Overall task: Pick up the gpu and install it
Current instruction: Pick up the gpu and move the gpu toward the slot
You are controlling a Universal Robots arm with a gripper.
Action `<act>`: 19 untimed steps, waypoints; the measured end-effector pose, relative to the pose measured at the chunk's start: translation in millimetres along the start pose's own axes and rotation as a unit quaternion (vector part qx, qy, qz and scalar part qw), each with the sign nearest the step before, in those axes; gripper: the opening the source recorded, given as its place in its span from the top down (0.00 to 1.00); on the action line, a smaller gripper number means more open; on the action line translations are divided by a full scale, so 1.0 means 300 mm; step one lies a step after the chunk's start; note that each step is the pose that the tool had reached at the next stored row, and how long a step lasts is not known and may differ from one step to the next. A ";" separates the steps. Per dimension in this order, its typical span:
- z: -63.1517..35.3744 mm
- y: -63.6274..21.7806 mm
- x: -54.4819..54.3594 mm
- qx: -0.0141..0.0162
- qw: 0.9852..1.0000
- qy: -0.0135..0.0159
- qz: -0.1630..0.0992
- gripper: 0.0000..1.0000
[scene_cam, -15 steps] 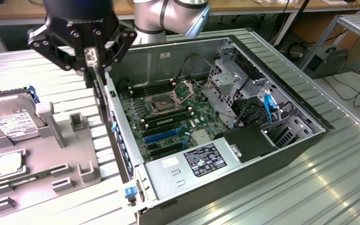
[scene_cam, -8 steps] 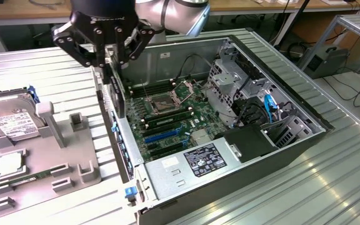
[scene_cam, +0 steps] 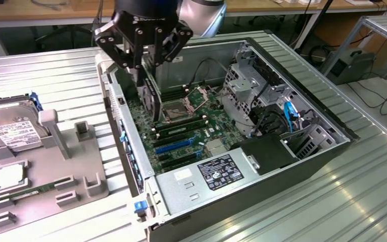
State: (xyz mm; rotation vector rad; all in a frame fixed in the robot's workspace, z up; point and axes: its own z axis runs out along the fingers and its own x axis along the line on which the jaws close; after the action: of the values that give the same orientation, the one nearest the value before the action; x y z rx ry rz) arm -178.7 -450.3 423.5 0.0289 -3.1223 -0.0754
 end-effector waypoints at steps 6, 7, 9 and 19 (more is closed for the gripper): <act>0.029 -0.003 -0.094 0.000 1.000 0.001 0.000 0.74; 0.037 -0.004 -0.115 0.000 1.000 0.002 0.000 0.74; 0.053 -0.006 -0.157 0.000 1.000 0.002 0.000 0.74; 0.116 -0.021 -0.342 0.000 1.000 0.003 0.000 0.74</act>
State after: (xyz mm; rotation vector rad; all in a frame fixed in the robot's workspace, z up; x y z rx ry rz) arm -76.8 -452.9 386.5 0.0286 -3.1157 -0.0753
